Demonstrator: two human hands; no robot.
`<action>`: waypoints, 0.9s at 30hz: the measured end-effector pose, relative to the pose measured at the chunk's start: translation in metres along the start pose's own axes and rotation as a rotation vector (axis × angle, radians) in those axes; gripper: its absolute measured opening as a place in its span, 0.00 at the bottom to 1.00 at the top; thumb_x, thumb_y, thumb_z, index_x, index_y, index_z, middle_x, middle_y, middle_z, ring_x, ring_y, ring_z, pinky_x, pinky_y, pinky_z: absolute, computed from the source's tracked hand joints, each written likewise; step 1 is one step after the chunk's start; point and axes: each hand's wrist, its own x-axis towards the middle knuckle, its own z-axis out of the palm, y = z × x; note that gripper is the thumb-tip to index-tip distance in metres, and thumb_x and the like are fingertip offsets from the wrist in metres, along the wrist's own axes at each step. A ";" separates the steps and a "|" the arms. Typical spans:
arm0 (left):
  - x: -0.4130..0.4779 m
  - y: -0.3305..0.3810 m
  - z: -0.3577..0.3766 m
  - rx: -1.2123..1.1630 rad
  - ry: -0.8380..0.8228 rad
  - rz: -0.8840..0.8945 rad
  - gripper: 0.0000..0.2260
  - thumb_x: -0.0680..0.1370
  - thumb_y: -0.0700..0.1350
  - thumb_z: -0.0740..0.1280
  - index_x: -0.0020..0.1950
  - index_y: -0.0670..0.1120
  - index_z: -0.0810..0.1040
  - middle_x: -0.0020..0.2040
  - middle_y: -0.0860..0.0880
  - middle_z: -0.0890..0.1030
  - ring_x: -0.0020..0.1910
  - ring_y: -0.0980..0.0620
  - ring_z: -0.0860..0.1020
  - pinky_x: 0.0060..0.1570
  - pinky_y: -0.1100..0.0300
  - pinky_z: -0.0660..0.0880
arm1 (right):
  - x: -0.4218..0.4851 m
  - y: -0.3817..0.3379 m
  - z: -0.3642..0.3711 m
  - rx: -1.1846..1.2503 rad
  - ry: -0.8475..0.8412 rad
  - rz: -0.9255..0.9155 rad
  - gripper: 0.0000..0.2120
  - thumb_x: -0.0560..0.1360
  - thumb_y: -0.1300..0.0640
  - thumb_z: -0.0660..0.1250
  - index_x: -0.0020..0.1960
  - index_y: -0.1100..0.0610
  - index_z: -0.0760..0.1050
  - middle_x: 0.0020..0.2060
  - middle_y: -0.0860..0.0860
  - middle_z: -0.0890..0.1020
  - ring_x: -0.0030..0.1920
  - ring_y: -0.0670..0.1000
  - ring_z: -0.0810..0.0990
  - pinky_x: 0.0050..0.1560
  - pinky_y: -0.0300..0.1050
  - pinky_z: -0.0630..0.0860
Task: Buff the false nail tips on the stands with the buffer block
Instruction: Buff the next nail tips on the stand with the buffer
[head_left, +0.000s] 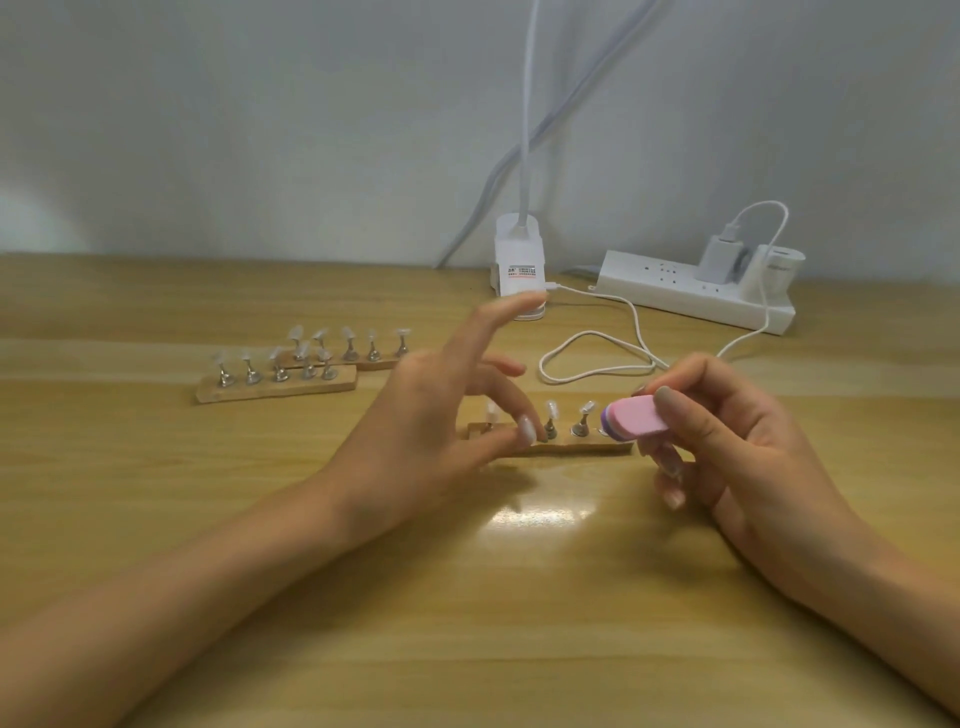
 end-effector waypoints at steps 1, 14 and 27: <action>0.000 -0.002 0.001 0.015 -0.022 -0.019 0.36 0.74 0.42 0.75 0.77 0.52 0.61 0.42 0.60 0.85 0.60 0.63 0.77 0.61 0.74 0.66 | 0.000 0.000 0.000 0.000 -0.001 0.004 0.21 0.60 0.37 0.81 0.41 0.50 0.79 0.39 0.53 0.81 0.31 0.46 0.72 0.26 0.38 0.72; 0.004 -0.015 0.006 -0.128 -0.058 -0.212 0.34 0.75 0.38 0.74 0.76 0.54 0.62 0.47 0.58 0.85 0.47 0.60 0.80 0.56 0.69 0.73 | 0.004 0.000 -0.002 0.077 0.019 0.057 0.16 0.62 0.43 0.81 0.39 0.50 0.79 0.39 0.55 0.82 0.29 0.45 0.73 0.26 0.36 0.71; 0.014 0.000 -0.001 0.043 -0.128 -0.231 0.36 0.71 0.43 0.78 0.73 0.61 0.65 0.48 0.63 0.83 0.52 0.63 0.79 0.47 0.73 0.72 | 0.008 0.001 -0.017 0.217 0.114 0.047 0.06 0.74 0.53 0.65 0.49 0.54 0.75 0.36 0.46 0.81 0.36 0.42 0.78 0.41 0.37 0.80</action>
